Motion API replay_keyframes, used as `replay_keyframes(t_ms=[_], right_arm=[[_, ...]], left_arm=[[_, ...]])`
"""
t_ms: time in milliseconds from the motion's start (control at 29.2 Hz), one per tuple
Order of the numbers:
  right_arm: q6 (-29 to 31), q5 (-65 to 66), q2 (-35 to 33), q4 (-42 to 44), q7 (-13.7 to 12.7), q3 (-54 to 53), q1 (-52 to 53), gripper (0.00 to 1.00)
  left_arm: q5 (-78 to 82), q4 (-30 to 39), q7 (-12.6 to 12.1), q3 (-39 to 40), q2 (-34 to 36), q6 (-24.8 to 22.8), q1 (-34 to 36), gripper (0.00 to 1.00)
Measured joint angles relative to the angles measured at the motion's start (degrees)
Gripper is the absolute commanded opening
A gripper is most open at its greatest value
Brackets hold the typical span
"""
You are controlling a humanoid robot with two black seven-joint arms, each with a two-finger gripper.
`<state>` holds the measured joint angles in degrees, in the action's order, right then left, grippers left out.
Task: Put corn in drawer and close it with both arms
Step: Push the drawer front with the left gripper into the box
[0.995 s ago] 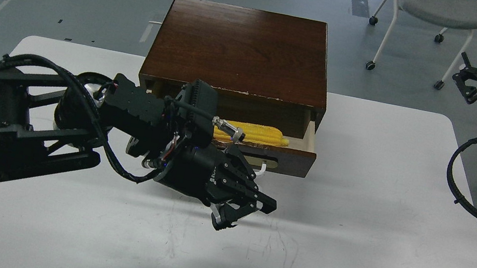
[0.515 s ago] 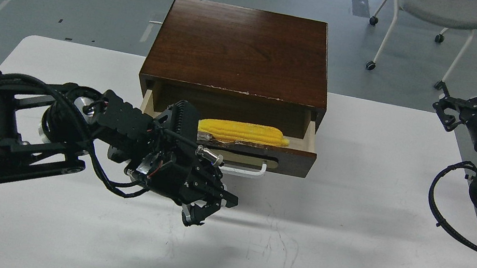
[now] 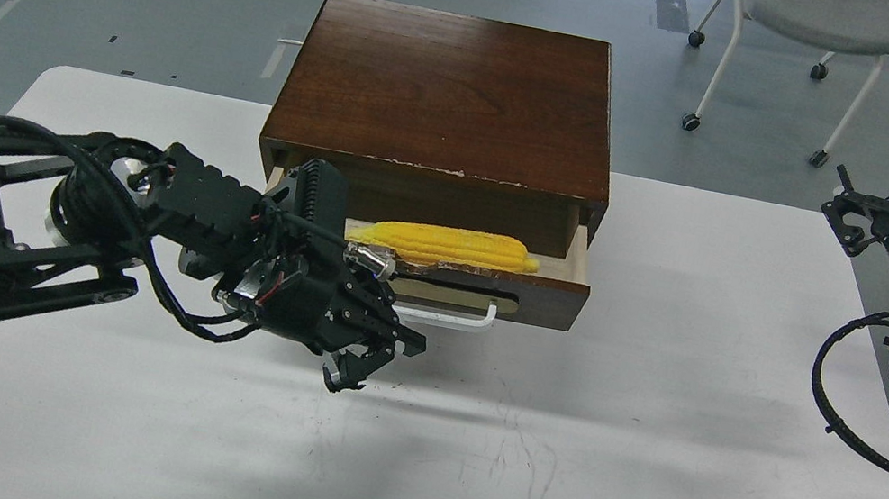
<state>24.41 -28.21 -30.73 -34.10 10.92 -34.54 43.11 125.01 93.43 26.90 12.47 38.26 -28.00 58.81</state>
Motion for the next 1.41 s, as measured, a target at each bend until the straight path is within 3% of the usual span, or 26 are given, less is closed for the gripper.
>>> replay_keyframes(t_ms=[789, 1406], right_arm=[[0.02, 0.00, -0.05, -0.09, 0.00, 0.00, 0.52, 1.00], [0.02, 1.65, -0.12, -0.19, -0.02, -0.03, 0.74, 1.00]], left_arm=[[-0.02, -4.30, -0.94, -0.09, -0.48, 0.00, 0.91, 0.00], [-0.02, -12.04, -1.60, -0.07, -1.97, 0.04, 1.92, 0.00]])
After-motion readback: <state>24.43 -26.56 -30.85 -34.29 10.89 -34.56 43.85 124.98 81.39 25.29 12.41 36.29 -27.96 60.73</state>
